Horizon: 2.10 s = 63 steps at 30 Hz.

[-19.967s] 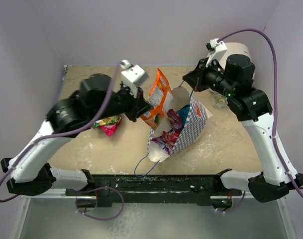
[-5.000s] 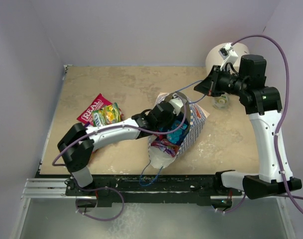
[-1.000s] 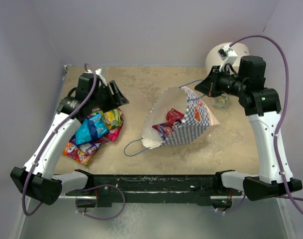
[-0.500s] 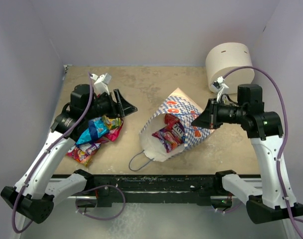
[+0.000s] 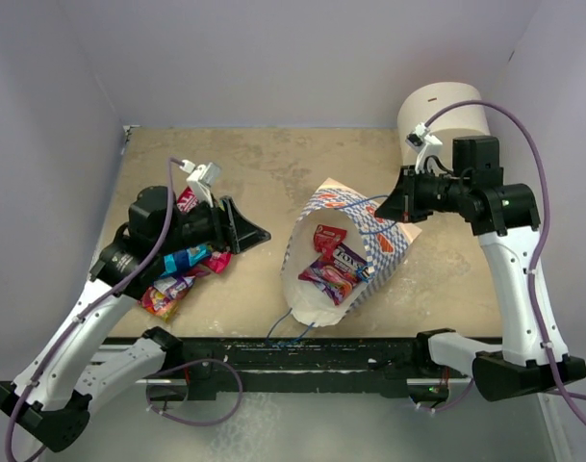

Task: Take the snacks out of the paper bag
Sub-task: Adjust the paper bag at the center of the board, then take out the snack from the paper bag.

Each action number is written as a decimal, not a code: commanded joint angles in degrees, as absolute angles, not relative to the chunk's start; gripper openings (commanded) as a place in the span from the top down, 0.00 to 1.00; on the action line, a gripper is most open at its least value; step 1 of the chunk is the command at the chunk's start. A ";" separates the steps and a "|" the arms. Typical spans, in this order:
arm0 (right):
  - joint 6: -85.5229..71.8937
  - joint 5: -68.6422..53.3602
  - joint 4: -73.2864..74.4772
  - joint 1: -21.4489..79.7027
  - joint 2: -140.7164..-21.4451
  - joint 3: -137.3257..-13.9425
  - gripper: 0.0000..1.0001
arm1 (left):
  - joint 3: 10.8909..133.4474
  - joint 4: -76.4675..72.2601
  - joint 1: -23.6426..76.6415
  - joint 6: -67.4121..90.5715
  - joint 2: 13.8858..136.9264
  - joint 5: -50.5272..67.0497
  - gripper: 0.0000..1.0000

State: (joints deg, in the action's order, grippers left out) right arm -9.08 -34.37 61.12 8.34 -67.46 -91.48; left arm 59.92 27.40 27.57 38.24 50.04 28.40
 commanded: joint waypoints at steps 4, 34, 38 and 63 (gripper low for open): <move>-13.87 -39.64 51.94 8.35 -67.25 -89.74 1.00 | 57.91 19.72 42.70 28.79 48.25 22.37 0.33; -8.47 -35.11 59.22 8.35 -69.61 -97.26 1.00 | 56.16 5.48 63.99 -43.66 86.17 14.02 0.46; -8.02 -35.03 59.66 8.35 -69.73 -97.47 1.00 | 58.15 5.32 62.33 -44.62 90.59 13.58 0.46; -5.66 -34.37 61.52 8.35 -70.35 -101.05 1.00 | 54.54 1.40 61.17 -39.39 97.80 10.19 0.40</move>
